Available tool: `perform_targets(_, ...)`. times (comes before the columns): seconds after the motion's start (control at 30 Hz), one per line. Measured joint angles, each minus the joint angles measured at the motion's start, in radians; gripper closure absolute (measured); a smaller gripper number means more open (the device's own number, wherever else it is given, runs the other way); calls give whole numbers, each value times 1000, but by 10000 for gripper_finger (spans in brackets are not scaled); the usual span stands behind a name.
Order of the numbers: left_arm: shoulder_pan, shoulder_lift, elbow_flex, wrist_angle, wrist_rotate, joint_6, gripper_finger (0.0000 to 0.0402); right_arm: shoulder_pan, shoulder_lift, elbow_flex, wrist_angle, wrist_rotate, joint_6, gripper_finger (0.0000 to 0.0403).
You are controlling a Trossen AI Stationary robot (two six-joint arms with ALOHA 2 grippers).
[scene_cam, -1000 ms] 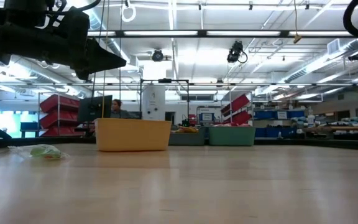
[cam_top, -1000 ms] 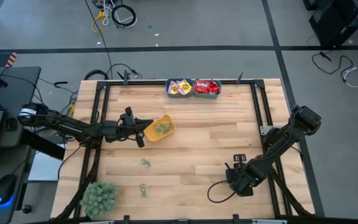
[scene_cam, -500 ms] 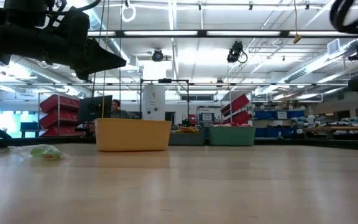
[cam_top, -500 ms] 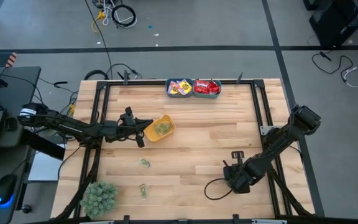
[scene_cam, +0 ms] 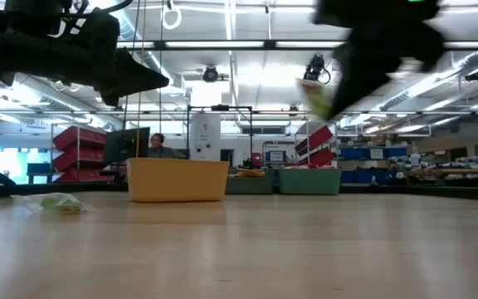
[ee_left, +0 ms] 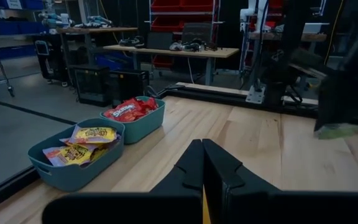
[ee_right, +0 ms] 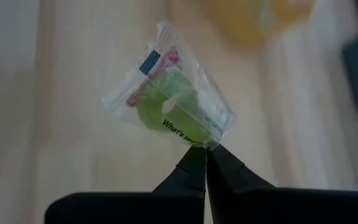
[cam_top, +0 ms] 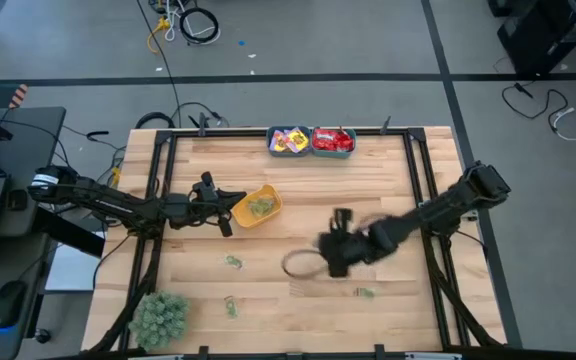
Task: Sort candy
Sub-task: Put the green gummy into the yellow bin
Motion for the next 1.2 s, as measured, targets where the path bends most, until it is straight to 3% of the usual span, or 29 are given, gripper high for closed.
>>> perform_targets(0.2,0,0,0,-2,0,-18,401,-199,0,1,397,-66,-189,403)
perform_targets(0.47,0,0,0,4,0,-18,401,-386,44,4,622,-250,-262,403)
perform_targets(0.93,13,0,1,41,-3,9,401,-443,346,322,470,-285,-290,403)
perform_targets(1.2,13,0,1,45,-2,11,401,-447,465,434,433,-302,-294,386)
